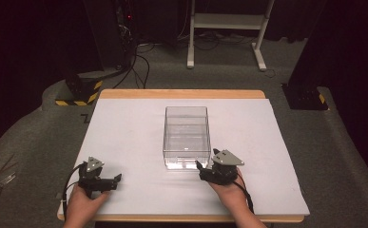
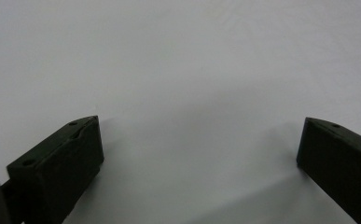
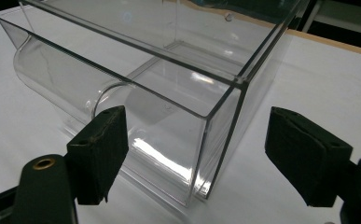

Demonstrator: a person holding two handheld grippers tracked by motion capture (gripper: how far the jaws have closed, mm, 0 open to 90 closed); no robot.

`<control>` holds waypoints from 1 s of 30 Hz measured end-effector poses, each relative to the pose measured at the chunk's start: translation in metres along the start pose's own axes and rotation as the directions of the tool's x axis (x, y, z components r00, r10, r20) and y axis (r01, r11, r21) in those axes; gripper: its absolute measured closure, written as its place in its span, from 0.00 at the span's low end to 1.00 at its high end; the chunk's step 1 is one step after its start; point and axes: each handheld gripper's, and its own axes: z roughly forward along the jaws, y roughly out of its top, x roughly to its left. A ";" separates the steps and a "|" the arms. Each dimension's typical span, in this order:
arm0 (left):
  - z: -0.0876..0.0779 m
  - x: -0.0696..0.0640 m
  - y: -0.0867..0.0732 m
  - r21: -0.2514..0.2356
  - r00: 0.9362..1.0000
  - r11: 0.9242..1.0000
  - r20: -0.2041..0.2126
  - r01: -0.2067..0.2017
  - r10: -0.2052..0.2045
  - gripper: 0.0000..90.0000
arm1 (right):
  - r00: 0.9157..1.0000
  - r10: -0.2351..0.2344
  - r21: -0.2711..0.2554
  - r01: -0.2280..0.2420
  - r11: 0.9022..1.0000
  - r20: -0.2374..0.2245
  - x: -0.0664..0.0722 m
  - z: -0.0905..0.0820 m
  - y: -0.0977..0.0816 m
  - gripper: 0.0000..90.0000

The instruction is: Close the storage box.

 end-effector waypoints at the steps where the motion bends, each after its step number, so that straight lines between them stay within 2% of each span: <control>1: 0.000 0.000 0.000 0.000 1.000 1.000 0.000 0.000 0.000 0.01 | 1.000 0.001 -0.001 -0.001 1.000 0.002 -0.001 0.001 0.001 0.24; 12: 0.000 0.000 0.000 0.002 1.000 1.000 0.000 -0.003 0.003 0.01 | 1.000 0.024 -0.006 -0.024 1.000 0.018 -0.009 0.014 0.007 0.25; 30: 0.000 0.000 0.000 0.002 1.000 1.000 0.000 -0.003 0.003 0.01 | 0.999 0.044 -0.004 -0.043 0.999 0.028 -0.016 0.024 0.013 0.26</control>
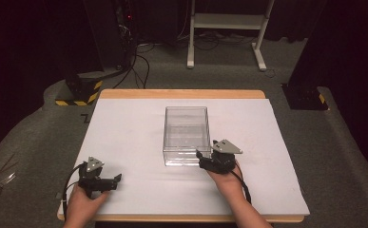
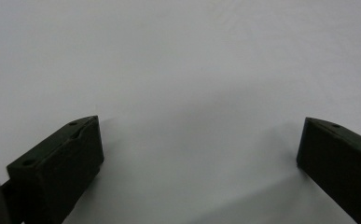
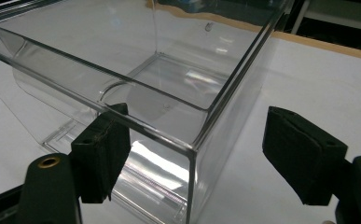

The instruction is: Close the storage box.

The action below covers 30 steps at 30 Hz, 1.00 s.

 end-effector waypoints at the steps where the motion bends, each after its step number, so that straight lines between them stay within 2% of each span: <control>1: 0.000 0.000 0.000 0.000 1.000 1.000 0.000 0.000 0.000 0.01 | 1.000 0.004 -0.001 -0.004 1.000 0.001 -0.001 0.001 0.000 0.26; 16: 0.000 0.000 0.000 0.000 1.000 1.000 0.000 0.001 -0.001 0.01 | 1.000 0.000 0.005 0.000 1.000 -0.016 0.000 0.000 0.000 0.30; 30: 0.000 0.000 0.000 0.000 1.000 1.000 -0.001 -0.002 0.002 0.01 | 0.999 -0.010 -0.002 0.010 1.000 -0.040 0.001 -0.021 -0.005 0.31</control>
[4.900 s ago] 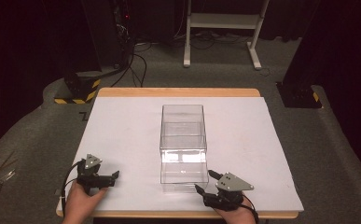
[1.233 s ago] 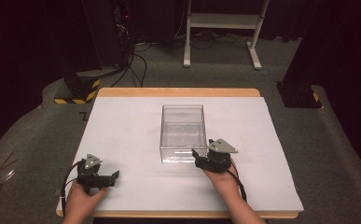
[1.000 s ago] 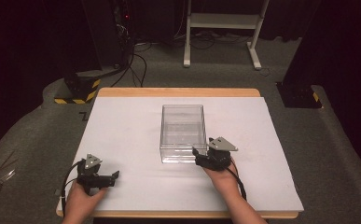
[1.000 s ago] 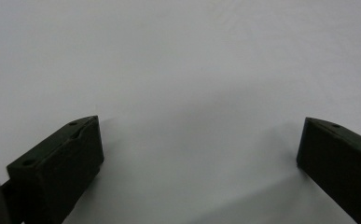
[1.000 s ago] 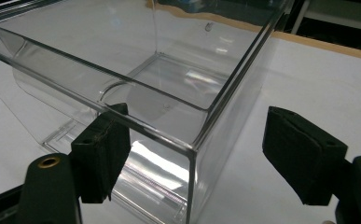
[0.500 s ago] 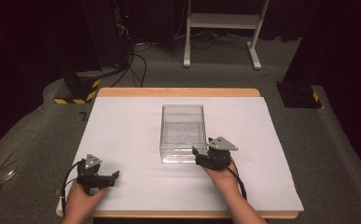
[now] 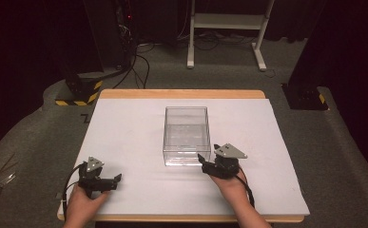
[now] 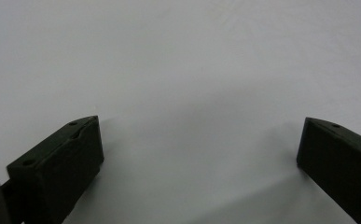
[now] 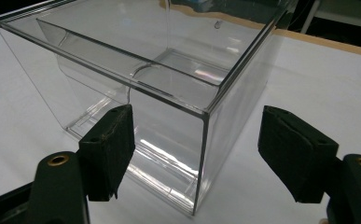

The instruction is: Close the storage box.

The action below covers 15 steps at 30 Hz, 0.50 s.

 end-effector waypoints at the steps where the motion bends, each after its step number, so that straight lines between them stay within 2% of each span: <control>1: 0.000 0.000 0.000 0.000 1.000 1.000 0.001 0.002 -0.002 0.01 | 1.000 0.003 0.002 -0.003 1.000 0.000 0.000 -0.002 -0.001 0.31; 10: 0.000 0.000 0.000 -0.004 1.000 1.000 0.000 0.006 -0.006 0.01 | 1.000 0.007 0.005 -0.007 1.000 0.014 -0.007 -0.016 -0.010 0.31; 15: 0.000 0.000 0.000 -0.004 1.000 1.000 -0.001 0.004 -0.004 0.01 | 0.999 0.014 0.015 -0.015 1.000 0.036 -0.016 -0.025 -0.020 0.31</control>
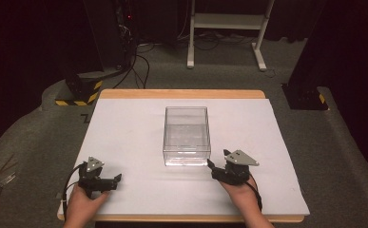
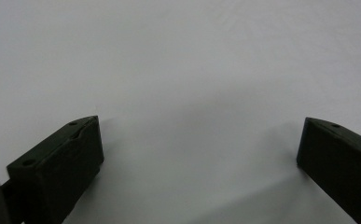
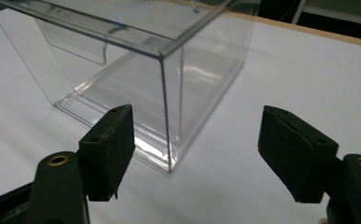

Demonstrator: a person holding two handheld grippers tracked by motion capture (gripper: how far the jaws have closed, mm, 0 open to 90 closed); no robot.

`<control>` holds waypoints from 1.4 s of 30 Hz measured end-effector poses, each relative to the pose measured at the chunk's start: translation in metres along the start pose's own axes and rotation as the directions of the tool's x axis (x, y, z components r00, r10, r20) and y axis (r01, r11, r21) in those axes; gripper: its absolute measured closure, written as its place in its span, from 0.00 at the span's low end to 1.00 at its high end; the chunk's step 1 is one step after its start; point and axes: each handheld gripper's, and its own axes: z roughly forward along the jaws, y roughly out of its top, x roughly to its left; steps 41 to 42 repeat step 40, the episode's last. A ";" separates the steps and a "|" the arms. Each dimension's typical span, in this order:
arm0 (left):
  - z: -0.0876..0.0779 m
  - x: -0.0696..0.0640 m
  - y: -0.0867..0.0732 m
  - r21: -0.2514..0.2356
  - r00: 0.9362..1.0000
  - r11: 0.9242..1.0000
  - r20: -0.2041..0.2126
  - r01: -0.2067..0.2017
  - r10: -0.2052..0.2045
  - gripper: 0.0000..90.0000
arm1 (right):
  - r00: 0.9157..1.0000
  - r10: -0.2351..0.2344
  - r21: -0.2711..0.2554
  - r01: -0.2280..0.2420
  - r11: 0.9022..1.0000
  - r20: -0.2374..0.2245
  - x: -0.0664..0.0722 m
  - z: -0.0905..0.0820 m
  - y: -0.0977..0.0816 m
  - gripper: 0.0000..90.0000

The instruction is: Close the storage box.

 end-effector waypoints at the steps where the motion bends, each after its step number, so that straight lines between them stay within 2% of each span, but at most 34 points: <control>1: 0.000 0.000 0.000 0.000 1.000 1.000 0.000 0.000 0.000 0.01 | 1.000 -0.003 0.006 0.003 1.000 0.011 -0.004 -0.003 -0.004 0.31; 11: 0.000 0.000 0.000 -0.002 1.000 1.000 -0.001 0.000 0.000 0.01 | 0.997 0.025 0.054 -0.029 0.998 0.070 -0.030 -0.018 -0.031 0.31; 20: 0.000 0.000 0.000 0.000 1.000 1.000 -0.001 -0.001 0.001 0.01 | 0.992 0.019 0.098 -0.032 0.995 0.127 -0.048 -0.027 -0.053 0.31; 26: 0.000 0.000 0.000 0.000 1.000 1.000 -0.001 -0.002 0.002 0.01 | 0.992 0.019 0.107 -0.032 0.994 0.124 -0.050 -0.026 -0.056 0.31; 27: 0.000 0.000 0.000 0.000 1.000 1.000 -0.001 -0.002 0.002 0.01 | 0.993 0.002 0.112 -0.015 0.994 0.119 -0.049 -0.025 -0.057 0.32; 29: 0.000 0.000 0.000 0.000 1.000 1.000 0.000 -0.002 0.002 0.01 | 0.992 -0.002 0.109 -0.012 0.994 0.123 -0.048 -0.026 -0.057 0.32; 33: 0.000 0.000 0.000 0.000 1.000 1.000 0.000 -0.002 0.002 0.01 | 0.994 0.005 0.131 -0.020 0.991 0.112 -0.049 -0.024 -0.057 0.31; 42: 0.000 0.000 0.000 0.000 1.000 1.000 0.000 -0.002 0.002 0.01 | 0.994 0.018 0.126 -0.031 0.992 0.104 -0.050 -0.024 -0.057 0.31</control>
